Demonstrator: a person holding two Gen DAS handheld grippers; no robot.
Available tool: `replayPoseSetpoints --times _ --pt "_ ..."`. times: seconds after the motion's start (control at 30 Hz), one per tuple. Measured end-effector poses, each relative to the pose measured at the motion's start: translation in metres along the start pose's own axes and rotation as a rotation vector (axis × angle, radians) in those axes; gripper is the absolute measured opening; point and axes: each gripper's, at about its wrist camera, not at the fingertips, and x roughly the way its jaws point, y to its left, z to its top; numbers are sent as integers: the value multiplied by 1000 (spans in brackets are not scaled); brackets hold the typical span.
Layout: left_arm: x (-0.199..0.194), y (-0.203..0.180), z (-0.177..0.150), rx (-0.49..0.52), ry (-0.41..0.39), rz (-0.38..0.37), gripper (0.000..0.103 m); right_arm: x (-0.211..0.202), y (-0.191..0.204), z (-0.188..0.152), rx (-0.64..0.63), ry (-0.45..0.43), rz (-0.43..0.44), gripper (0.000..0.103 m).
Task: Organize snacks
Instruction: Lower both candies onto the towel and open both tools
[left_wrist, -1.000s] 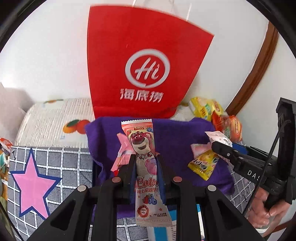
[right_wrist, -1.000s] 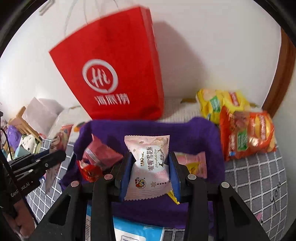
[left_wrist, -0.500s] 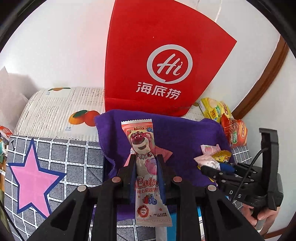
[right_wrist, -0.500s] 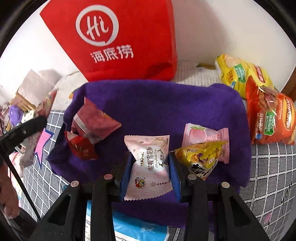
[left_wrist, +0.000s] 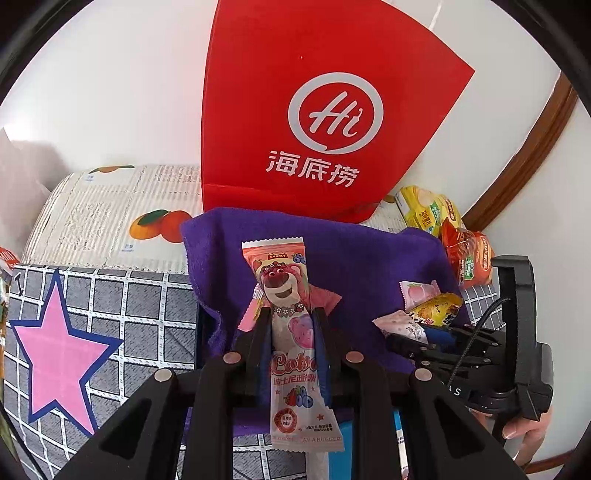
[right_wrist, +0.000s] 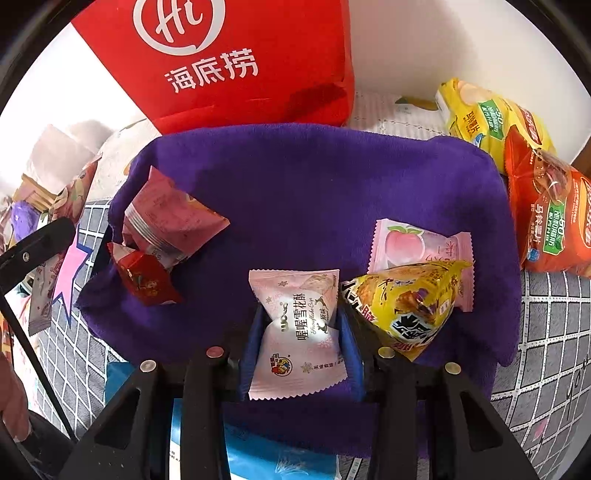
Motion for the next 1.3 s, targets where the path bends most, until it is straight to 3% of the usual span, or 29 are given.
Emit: replayPoseSetpoints --times 0.27,0.63,1.3 --pt "10 1 0 -16 14 -5 20 -11 2 1 -16 -23 -15 59" --pt "22 3 0 -29 18 -9 20 -52 -3 4 24 -132 17 62" --pt "36 6 -2 -51 23 13 22 -56 0 4 19 -143 11 62"
